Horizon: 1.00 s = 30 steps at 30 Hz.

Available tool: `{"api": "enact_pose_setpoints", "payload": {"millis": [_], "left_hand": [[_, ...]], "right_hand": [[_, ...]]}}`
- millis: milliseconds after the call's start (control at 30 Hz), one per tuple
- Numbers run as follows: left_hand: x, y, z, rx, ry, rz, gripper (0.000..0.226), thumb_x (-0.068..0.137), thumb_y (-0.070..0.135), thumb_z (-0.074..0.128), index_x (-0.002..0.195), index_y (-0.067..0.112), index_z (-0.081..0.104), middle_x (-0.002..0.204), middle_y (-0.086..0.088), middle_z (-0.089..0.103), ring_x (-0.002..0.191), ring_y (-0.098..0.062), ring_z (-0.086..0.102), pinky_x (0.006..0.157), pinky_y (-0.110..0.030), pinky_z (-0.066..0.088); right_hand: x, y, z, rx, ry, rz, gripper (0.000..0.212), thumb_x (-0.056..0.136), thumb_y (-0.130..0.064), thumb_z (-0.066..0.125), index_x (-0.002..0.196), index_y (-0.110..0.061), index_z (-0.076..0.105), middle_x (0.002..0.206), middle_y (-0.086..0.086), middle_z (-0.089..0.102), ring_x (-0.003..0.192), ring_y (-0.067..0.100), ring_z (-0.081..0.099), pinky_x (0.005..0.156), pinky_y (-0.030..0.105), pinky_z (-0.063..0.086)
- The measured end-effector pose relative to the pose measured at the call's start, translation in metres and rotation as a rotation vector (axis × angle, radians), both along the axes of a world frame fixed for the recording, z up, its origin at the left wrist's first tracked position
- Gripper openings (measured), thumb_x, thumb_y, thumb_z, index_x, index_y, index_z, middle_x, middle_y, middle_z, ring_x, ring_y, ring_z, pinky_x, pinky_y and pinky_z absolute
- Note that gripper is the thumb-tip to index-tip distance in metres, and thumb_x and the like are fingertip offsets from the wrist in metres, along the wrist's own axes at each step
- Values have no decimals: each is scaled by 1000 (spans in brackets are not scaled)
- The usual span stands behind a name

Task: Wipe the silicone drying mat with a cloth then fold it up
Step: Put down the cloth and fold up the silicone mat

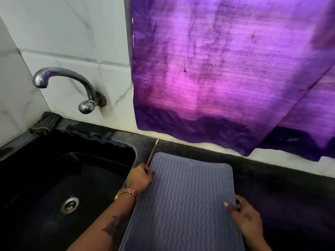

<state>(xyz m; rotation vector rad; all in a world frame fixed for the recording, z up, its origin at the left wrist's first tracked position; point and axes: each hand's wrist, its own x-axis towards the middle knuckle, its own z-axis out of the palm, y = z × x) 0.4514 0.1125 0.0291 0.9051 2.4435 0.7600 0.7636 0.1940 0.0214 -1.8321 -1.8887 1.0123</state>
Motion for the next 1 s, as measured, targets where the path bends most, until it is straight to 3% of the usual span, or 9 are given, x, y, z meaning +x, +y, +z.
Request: {"api": "enact_pose_setpoints", "payload": {"millis": [133, 233, 500, 600, 767, 833, 900, 1000], "left_hand": [[6, -13, 7, 4, -37, -28, 13, 92, 28, 53, 94, 15, 55, 102, -10, 66, 94, -25, 61, 77, -30, 49], [8, -14, 12, 50, -91, 30, 9, 91, 25, 55, 89, 17, 55, 101, -10, 65, 94, -25, 61, 73, -27, 46], [2, -12, -1, 133, -154, 166, 11, 87, 21, 61, 77, 19, 58, 89, -4, 62, 83, -22, 57, 71, -23, 43], [1, -10, -9, 122, -160, 223, 9, 86, 20, 63, 77, 18, 61, 84, -3, 59, 81, -22, 56, 71, -23, 41], [1, -6, -14, 93, -126, 254, 15, 84, 19, 61, 70, 16, 64, 74, -3, 60, 73, -22, 56, 66, -24, 41], [2, -7, -15, 94, -108, 251, 20, 83, 19, 60, 63, 18, 60, 69, -1, 58, 67, -20, 53, 64, -23, 40], [3, -8, -15, 82, -108, 235, 18, 84, 21, 60, 67, 15, 61, 71, -2, 59, 70, -21, 55, 65, -24, 41], [1, -14, -9, -11, -88, 124, 24, 89, 31, 58, 82, 9, 65, 84, -8, 63, 84, -27, 62, 70, -27, 47]], "right_hand": [[-6, -5, 12, -24, 7, 16, 36, 87, -48, 56, 112, -22, 53, 106, 4, 64, 90, 22, 60, 72, 30, 46], [-9, 3, 17, 24, 12, -23, 23, 90, -35, 56, 95, -13, 56, 94, 7, 64, 82, 23, 59, 73, 32, 48], [-14, -1, 12, 296, 154, -170, 12, 90, -18, 58, 79, -12, 56, 70, -2, 56, 63, 10, 48, 55, 22, 33], [-16, -2, 9, 344, 206, -192, 13, 88, -12, 61, 76, -12, 56, 67, -3, 55, 61, 6, 46, 55, 15, 32], [-16, 6, -2, 178, 139, -168, 10, 90, -16, 58, 83, -9, 60, 77, 7, 61, 72, 22, 55, 57, 26, 34], [-12, 9, -2, 117, 114, -140, 12, 90, -20, 59, 92, -10, 65, 86, 7, 66, 74, 21, 57, 61, 26, 36], [-7, 8, 1, 52, 145, -119, 15, 89, -25, 61, 98, -14, 67, 91, 6, 68, 73, 17, 59, 61, 25, 41], [3, -4, 8, -58, 146, -81, 28, 86, -32, 64, 110, -17, 65, 98, 6, 68, 85, 21, 63, 73, 30, 49]]}}
